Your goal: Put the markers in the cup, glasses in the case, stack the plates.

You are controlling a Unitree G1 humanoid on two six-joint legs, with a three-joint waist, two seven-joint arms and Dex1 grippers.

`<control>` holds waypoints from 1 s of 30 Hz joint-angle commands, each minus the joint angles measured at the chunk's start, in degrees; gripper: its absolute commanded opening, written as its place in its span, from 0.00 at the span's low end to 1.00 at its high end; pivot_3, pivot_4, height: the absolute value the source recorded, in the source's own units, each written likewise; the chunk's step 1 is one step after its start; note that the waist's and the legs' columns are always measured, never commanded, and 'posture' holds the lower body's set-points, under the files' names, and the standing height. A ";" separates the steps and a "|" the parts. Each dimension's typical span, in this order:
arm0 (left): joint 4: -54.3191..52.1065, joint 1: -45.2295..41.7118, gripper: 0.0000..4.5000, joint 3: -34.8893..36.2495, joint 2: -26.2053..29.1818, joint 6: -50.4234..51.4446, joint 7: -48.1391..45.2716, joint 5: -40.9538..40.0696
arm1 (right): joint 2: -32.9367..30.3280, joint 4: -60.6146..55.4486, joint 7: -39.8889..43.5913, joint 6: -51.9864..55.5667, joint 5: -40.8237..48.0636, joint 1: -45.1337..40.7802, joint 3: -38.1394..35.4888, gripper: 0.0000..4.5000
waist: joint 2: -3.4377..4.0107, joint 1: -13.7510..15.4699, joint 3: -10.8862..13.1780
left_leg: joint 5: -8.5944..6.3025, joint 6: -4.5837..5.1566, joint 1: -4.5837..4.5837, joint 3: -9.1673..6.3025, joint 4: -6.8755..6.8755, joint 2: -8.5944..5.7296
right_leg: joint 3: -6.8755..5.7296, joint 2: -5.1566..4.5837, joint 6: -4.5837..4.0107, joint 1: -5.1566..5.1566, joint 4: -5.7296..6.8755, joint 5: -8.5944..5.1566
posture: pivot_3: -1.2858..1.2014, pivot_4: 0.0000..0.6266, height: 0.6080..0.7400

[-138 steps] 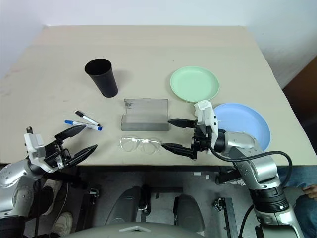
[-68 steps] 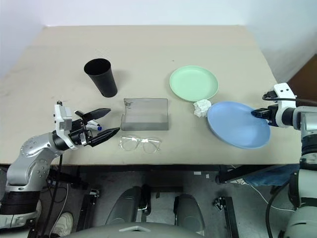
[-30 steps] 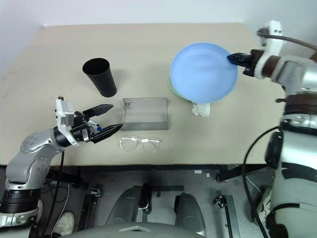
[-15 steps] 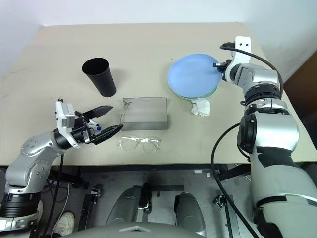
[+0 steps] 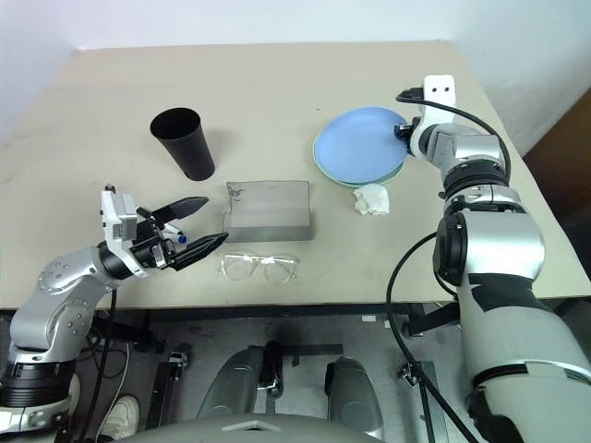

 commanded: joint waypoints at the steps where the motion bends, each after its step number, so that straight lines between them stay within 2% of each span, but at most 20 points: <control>1: -0.99 0.47 1.00 0.94 -0.09 -1.43 -0.45 -0.52 | -0.43 -1.60 0.04 -3.29 -1.20 -1.08 0.39 0.69 | 0.00 -0.02 0.00 | 0.03 -0.01 0.00 0.00 0.00 0.00 | 0.01 0.00 0.00 -0.03 0.04 0.00 | 0.52 0.24 0.75; 2: -1.10 0.56 1.00 0.95 -0.07 -1.44 -0.45 -0.50 | -0.53 -1.86 0.11 -4.11 -1.48 -1.22 0.44 0.76 | 0.00 -0.01 0.00 | 0.05 -0.01 0.00 0.00 0.00 0.00 | 0.01 0.00 0.00 -0.03 0.07 0.00 | 0.52 0.24 0.75; 8: -2.34 0.77 1.00 1.00 0.19 -0.72 0.21 -0.85 | -1.88 -4.22 5.33 -7.08 -2.00 -1.64 0.96 0.76 | 0.00 0.00 0.00 | 0.07 -0.01 0.01 0.00 0.00 0.01 | 0.01 -0.01 0.00 -0.04 0.09 0.00 | 0.52 0.24 0.75; 11: -2.67 0.78 1.00 1.13 0.29 -0.56 0.47 -0.94 | -3.23 -7.16 13.11 -5.34 -1.05 -1.19 1.37 0.76 | 0.00 0.09 0.00 | 0.07 -0.01 -0.01 0.00 -0.01 0.01 | 0.02 -0.01 0.00 -0.08 0.09 0.00 | 0.52 0.24 0.75; 13: -2.79 0.80 1.00 1.57 0.40 -0.65 0.46 -1.19 | -4.59 -10.40 20.28 0.06 0.96 -0.21 0.99 0.76 | 0.00 0.10 0.00 | 0.07 -0.01 -0.05 0.01 -0.02 0.01 | 0.02 -0.01 0.00 -0.12 0.09 0.00 | 0.52 0.24 0.75; 16: -2.72 1.03 1.00 2.23 0.78 -0.69 0.26 -1.29 | -6.69 -19.31 25.82 7.52 2.69 4.30 1.33 0.96 | -0.02 0.23 -0.01 | 0.07 -0.01 -0.06 0.00 -0.02 0.01 | 0.02 -0.02 0.00 -0.11 0.07 0.00 | 0.52 0.24 0.75; 17: -2.67 1.09 1.00 2.34 0.83 -0.72 0.21 -1.29 | -7.06 -22.21 26.36 9.45 2.92 5.81 1.60 0.99 | -0.02 0.24 -0.01 | 0.07 0.00 -0.05 0.00 -0.02 0.01 | 0.01 -0.04 0.00 -0.09 0.07 0.00 | 0.52 0.24 0.75; 20: -2.63 1.10 1.00 2.61 0.81 -0.62 0.27 -1.29 | -8.81 -36.35 30.55 17.30 6.21 13.53 1.56 0.99 | -0.03 0.24 -0.02 | 0.06 0.00 -0.04 -0.01 0.01 0.01 | 0.01 -0.07 -0.01 -0.07 0.07 0.01 | 0.52 0.24 0.75; 24: -2.36 0.58 1.00 2.63 1.05 -0.18 -0.17 -1.28 | -10.54 -53.77 34.09 22.50 12.16 25.29 -0.97 0.99 | -0.02 0.30 -0.01 | 0.06 0.00 -0.07 -0.01 -0.03 0.01 | 0.01 -0.08 -0.01 -0.12 0.08 0.01 | 0.52 0.24 0.75; 30: -1.42 0.17 1.00 3.73 2.42 -0.55 -2.49 -1.81 | -12.38 -63.98 34.27 25.86 16.77 37.01 -2.96 0.99 | -0.04 0.36 -0.01 | 0.01 0.05 0.01 -0.02 -0.02 0.01 | -0.01 -0.08 0.00 -0.01 0.05 0.01 | 0.52 0.24 0.75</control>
